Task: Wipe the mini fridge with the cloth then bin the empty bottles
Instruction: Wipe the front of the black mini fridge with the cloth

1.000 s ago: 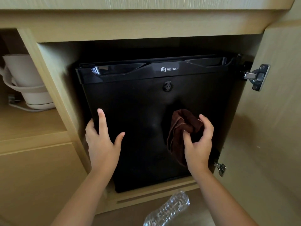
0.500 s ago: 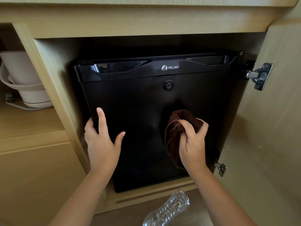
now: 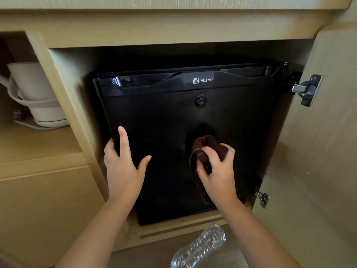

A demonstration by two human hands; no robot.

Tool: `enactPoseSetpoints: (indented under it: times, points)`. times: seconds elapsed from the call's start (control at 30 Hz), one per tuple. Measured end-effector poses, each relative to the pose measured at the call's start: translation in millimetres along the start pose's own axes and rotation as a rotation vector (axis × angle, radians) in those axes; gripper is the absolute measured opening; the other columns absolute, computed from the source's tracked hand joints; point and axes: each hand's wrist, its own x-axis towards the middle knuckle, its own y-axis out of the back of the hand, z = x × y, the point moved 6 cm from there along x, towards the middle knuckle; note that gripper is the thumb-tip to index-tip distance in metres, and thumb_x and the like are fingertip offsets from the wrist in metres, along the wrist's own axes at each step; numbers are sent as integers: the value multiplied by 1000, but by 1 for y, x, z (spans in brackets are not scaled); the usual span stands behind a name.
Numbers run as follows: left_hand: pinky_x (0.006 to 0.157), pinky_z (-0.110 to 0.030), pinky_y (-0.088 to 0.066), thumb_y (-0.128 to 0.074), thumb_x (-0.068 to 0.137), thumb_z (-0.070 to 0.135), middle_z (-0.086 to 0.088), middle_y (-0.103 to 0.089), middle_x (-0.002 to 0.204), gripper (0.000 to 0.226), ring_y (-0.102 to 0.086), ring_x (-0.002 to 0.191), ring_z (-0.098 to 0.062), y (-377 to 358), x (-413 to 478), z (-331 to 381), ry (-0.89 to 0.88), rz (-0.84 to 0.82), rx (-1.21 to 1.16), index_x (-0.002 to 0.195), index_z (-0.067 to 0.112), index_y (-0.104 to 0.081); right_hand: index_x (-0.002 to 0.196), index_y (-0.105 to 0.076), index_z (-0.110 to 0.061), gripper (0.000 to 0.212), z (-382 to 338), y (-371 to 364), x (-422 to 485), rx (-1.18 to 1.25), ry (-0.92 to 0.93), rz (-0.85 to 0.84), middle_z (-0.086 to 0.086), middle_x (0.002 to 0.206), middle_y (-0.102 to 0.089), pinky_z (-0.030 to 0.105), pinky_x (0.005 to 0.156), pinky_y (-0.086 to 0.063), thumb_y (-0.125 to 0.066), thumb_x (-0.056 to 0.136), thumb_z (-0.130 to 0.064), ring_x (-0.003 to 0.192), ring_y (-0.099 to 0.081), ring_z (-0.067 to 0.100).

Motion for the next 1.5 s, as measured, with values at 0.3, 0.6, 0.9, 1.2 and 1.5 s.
enactPoseSetpoints:
  times: [0.3,0.6,0.9,1.2,1.5]
  points:
    - [102,-37,-28,-65,82,31,-19,-15,147,94,-17,136,-28,0,0,3,17,1,1,136,42,12,116,-57,-10,32,10,53,53,34,-181,360,22,124,-39,34,100,-40,-59,85,-13,113,-46,31]
    - [99,-29,-24,-63,85,28,-16,-18,146,87,-19,135,-26,2,1,2,19,4,-48,143,36,1,116,-49,-18,42,-31,-18,21,-172,12,214,17,127,-29,47,90,-45,-62,77,-25,113,-36,35]
    - [102,-33,-26,-62,85,28,-16,-19,145,87,-19,135,-25,3,1,0,8,3,-57,141,39,3,111,-62,-8,28,7,52,63,203,-276,470,13,116,-46,15,97,-36,-60,83,-5,111,-51,27]
    - [97,-31,-33,-59,87,24,-13,-31,136,79,-30,129,-23,7,3,-6,-60,25,-99,136,45,-1,109,-63,-19,32,-78,-27,33,233,128,94,15,113,-54,40,86,-47,-64,78,-10,100,-55,32]
    - [99,-41,-41,-59,85,30,-8,-28,139,78,-30,130,-18,16,4,-9,-72,-81,-140,133,50,0,108,-66,-10,31,-82,15,82,186,34,330,11,110,-54,31,90,-45,-65,78,-3,101,-54,26]
